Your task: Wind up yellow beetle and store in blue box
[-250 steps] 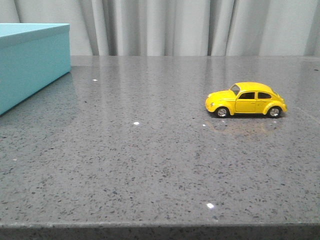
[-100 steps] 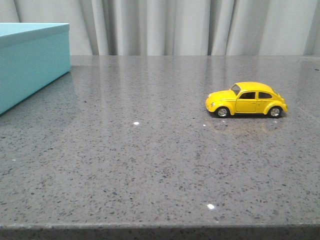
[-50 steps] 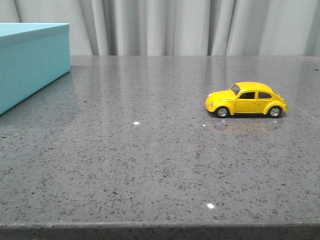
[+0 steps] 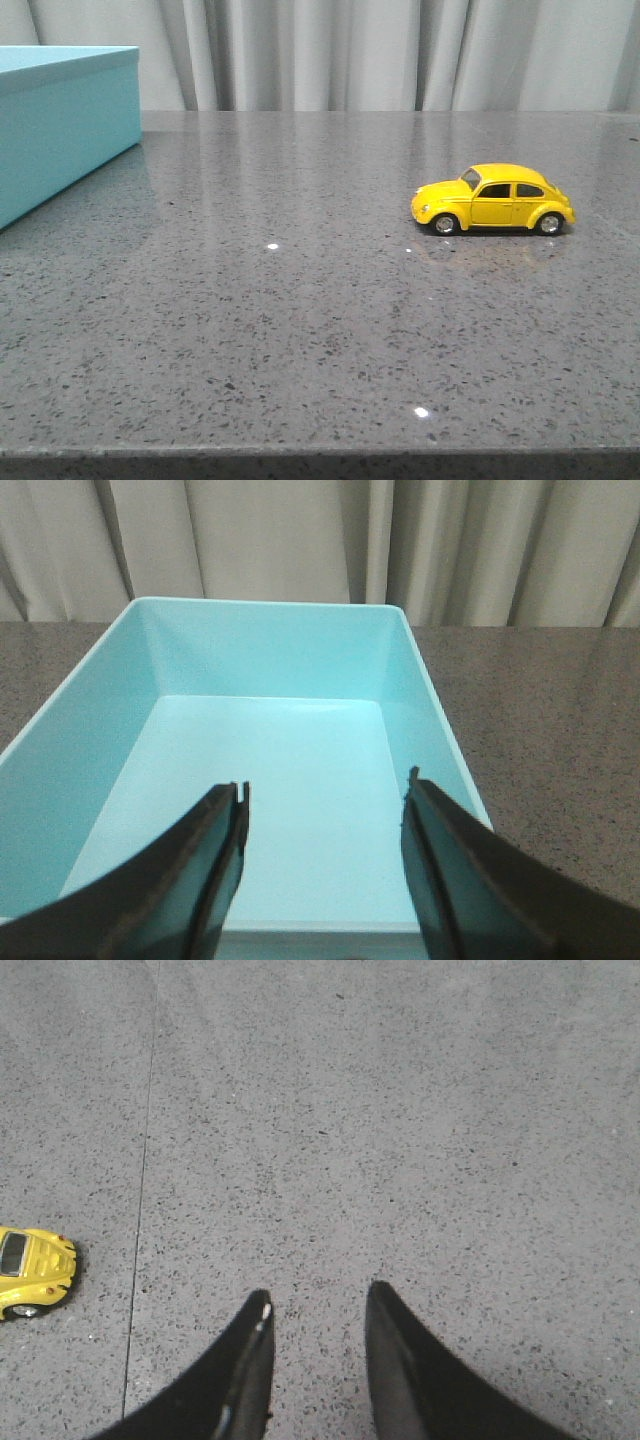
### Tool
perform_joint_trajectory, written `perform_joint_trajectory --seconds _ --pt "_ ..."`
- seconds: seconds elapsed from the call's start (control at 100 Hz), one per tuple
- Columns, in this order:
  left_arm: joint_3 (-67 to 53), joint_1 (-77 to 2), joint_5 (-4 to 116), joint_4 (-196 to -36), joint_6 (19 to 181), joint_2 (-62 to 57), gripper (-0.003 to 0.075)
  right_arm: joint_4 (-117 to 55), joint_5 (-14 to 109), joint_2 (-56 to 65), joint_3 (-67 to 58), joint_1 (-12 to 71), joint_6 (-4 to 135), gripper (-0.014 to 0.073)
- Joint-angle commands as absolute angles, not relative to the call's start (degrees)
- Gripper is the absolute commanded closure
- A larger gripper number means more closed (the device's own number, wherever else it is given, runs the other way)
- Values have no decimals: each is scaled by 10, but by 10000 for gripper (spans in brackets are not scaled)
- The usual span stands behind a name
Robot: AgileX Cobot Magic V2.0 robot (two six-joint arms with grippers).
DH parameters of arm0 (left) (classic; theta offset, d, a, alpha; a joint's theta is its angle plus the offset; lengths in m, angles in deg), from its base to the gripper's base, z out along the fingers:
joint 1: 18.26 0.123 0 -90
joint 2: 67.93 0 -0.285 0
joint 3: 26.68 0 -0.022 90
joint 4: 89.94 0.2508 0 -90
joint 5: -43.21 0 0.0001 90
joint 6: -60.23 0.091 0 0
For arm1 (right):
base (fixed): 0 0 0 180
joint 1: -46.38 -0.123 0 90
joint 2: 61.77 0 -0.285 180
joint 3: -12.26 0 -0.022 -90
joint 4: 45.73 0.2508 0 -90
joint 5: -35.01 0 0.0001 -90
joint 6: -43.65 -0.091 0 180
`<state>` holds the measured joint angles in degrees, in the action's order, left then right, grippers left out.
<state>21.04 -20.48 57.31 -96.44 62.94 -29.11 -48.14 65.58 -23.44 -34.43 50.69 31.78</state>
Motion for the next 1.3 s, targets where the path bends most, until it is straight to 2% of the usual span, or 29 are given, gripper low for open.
perform_joint_trajectory --seconds 0.0,0.23,0.47,0.54,0.69,0.73,0.95,1.29 --pt "189 -210 534 -970 625 -284 364 -480 600 -226 -323 507 326 337" --pt "189 -210 531 -970 625 -284 364 -457 610 -222 -319 507 325 337" --pt "189 -210 531 -970 625 -284 365 -450 745 -151 -253 506 326 328" --pt "189 -210 531 -970 625 -284 365 -447 768 -128 -229 506 326 284" --pt "189 -210 531 -970 625 -284 365 -426 815 -82 -175 506 326 118" --pt "189 -210 530 -970 625 -284 365 -422 830 -68 -159 506 326 103" --pt "189 -210 528 -970 625 -284 365 -406 878 4 -77 448 325 105" --pt "189 -210 528 -970 625 -284 365 -414 899 149 13 342 248 105"
